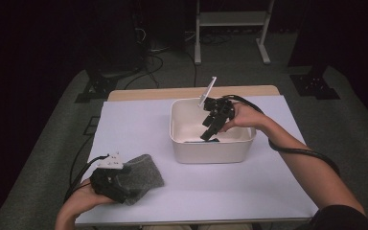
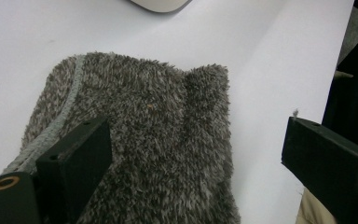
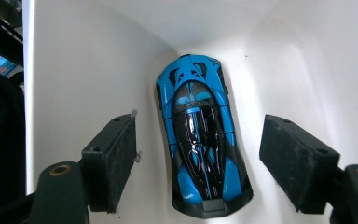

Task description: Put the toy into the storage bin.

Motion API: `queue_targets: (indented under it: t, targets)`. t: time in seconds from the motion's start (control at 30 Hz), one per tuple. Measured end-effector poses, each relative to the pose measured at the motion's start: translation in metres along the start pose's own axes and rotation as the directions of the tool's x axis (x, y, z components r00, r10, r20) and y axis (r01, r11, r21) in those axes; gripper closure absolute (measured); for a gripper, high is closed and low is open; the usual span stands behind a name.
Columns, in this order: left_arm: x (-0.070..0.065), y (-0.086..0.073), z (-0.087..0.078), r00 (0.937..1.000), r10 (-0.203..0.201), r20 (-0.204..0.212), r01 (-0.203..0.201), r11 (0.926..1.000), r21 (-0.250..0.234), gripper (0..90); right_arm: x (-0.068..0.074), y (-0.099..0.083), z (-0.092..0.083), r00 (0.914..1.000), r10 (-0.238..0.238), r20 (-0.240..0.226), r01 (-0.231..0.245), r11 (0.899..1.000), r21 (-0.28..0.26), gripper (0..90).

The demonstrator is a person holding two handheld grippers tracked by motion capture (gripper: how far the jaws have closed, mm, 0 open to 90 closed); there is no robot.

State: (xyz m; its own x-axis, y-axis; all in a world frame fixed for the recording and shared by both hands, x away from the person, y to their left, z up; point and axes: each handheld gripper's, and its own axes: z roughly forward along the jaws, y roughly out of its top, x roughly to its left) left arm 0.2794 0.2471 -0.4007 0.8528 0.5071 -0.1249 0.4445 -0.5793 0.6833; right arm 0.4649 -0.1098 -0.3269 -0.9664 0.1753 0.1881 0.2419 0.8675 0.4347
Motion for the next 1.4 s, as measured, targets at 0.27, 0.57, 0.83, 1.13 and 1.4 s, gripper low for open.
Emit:
queue_targets:
  t: [0.27,0.57,0.83,1.13,1.4]
  targets:
    - [-0.002,-0.003,-0.001,1.0,-0.008,0.002,0.008,0.9999,-0.01,7.9,0.003,-0.001,-0.01,0.9999,0.007,0.012,-0.007,1.0,-0.013,25.1]
    - [-0.006,-0.003,-0.005,1.0,-0.003,-0.006,0.003,0.9999,-0.014,7.9,0.013,0.002,-0.023,0.9997,0.003,0.025,-0.002,1.0,-0.027,23.5]
    - [-0.006,-0.004,-0.004,1.0,-0.004,-0.005,0.004,1.0,-0.008,7.9,0.021,-0.001,-0.04,0.9989,0.007,0.046,-0.006,0.999,-0.041,23.5]
    - [-0.004,-0.005,-0.002,1.0,-0.004,-0.004,0.004,1.0,-0.003,7.9,0.03,-0.008,-0.06,0.9974,0.001,0.071,0.004,0.998,-0.07,23.5]
    - [-0.004,-0.005,-0.002,1.0,-0.007,-0.004,0.007,0.9999,-0.008,7.9,0.035,-0.013,-0.072,0.9962,0.005,0.087,0.002,0.996,-0.085,23.4]
